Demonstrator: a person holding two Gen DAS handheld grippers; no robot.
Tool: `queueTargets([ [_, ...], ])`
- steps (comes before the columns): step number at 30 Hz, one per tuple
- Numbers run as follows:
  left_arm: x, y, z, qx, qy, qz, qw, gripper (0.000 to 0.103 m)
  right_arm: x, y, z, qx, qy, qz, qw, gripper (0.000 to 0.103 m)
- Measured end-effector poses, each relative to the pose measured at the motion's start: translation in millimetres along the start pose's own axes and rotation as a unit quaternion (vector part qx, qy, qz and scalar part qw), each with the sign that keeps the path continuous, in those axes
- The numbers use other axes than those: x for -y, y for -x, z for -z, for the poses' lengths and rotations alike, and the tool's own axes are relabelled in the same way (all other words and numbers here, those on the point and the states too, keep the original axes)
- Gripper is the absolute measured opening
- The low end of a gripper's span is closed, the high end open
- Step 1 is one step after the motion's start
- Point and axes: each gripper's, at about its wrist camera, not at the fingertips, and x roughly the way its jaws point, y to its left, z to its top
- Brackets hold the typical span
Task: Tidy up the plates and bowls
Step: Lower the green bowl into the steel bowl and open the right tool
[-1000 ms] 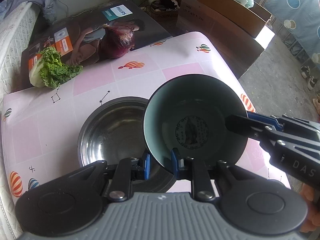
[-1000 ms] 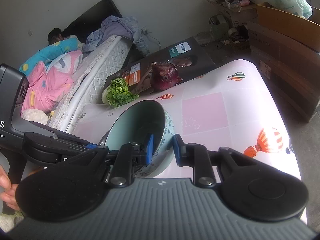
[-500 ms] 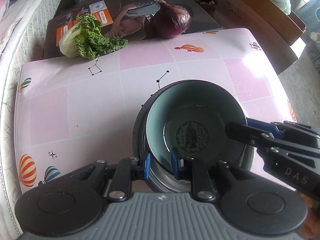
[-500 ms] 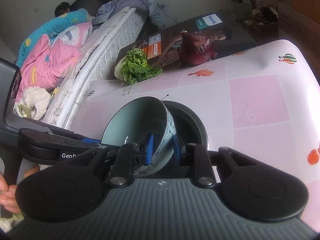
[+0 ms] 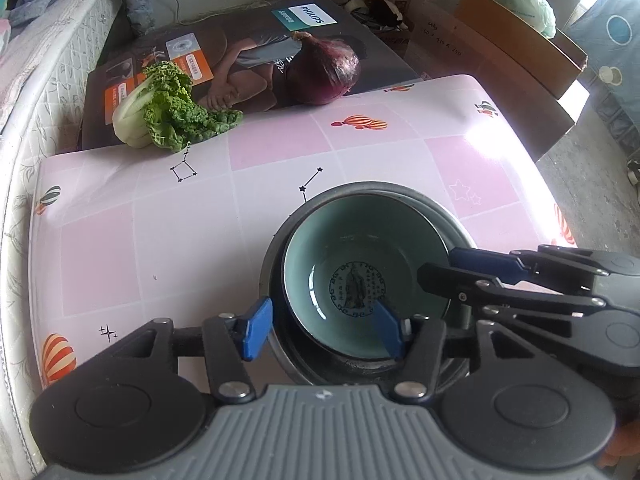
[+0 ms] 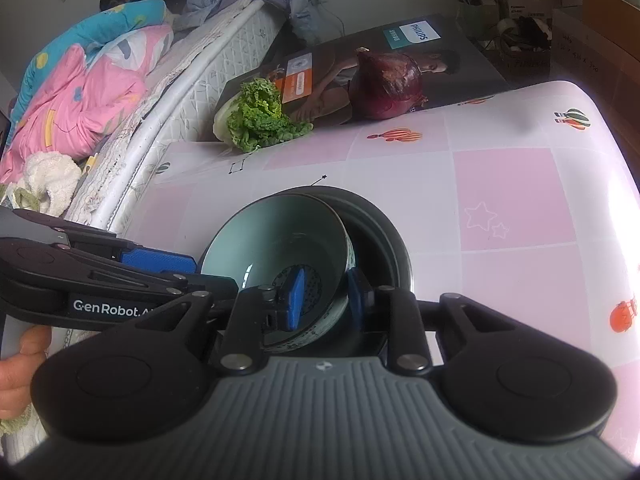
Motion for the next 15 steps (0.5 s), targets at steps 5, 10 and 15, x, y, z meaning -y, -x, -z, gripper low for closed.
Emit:
queueTargets([
  [5, -6.2, 25.6, 5.4, 0.028, 0.006, 0.006, 0.9996, 0.075, -2.6, 14.3, 2.4, 0.008, -0.007, 0.011, 1.0, 0.052],
  [10, -15.4, 69.5, 31.5, 0.075, -0.004, 0.001, 0.9972, 0.076, -9.5, 54.0, 13.9, 0.038, -0.015, 0.007, 0.999, 0.055],
  [15, -32.2, 126.2, 89.2, 0.148, -0.007, -0.003, 0.989, 0.086, -25.3, 131.4, 51.1, 0.107, -0.017, -0.015, 0.994, 0.069],
])
